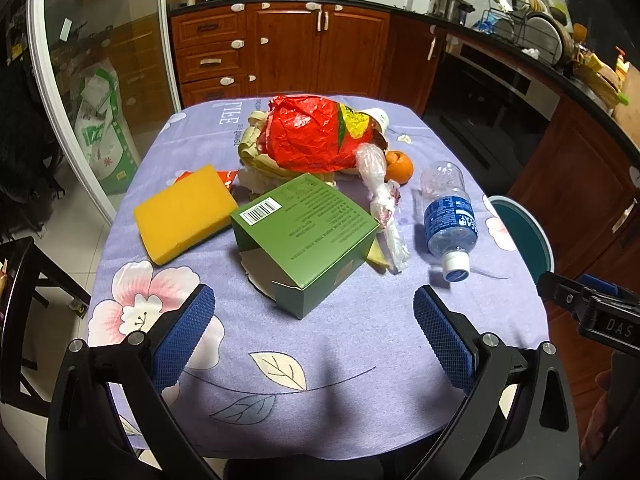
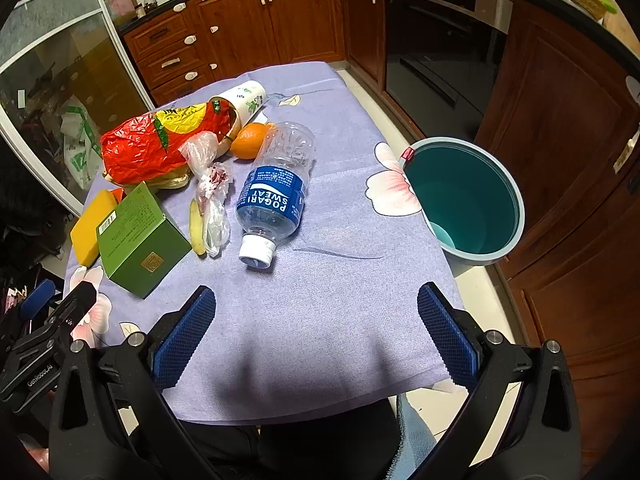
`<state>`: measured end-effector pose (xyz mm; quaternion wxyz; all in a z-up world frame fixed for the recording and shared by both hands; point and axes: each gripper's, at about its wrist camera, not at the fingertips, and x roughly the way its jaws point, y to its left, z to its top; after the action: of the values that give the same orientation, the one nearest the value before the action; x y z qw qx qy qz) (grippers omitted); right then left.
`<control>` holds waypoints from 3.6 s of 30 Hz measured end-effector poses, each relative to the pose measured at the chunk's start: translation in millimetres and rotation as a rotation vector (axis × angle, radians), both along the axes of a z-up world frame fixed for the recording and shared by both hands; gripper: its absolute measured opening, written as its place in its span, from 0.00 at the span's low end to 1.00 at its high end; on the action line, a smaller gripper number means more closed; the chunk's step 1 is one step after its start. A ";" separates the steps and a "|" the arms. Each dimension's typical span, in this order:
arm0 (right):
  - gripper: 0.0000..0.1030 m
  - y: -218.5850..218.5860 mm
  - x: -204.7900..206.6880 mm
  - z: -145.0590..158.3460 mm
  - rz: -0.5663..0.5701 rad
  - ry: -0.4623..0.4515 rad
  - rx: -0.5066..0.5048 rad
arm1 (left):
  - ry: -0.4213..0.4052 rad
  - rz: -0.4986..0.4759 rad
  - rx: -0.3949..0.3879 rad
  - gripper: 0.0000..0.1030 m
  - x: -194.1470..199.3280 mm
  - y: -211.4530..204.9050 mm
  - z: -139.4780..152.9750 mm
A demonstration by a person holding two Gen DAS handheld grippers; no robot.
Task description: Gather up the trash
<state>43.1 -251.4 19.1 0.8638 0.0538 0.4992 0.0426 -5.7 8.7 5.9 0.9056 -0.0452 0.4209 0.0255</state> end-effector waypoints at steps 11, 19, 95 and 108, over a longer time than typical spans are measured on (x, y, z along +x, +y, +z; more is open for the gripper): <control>0.94 -3.3 -0.9 0.4 -0.008 -0.007 -0.001 | -0.019 0.007 0.004 0.96 -3.4 1.7 3.9; 0.94 -3.3 -1.6 0.7 -0.008 -0.007 -0.005 | -0.018 0.009 0.000 0.96 -5.0 2.9 4.5; 0.63 37.5 161.9 -73.0 0.131 0.153 0.132 | 0.145 -0.218 -0.143 0.14 79.8 5.1 -56.2; 0.62 -26.1 131.3 -45.7 0.076 0.108 0.282 | 0.102 -0.274 -0.144 0.09 79.1 -25.8 -16.3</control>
<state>174.4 -277.5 -26.6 0.8172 0.1577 0.5358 0.1420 73.4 -17.0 -10.4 0.8725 -0.0507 0.4694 -0.1262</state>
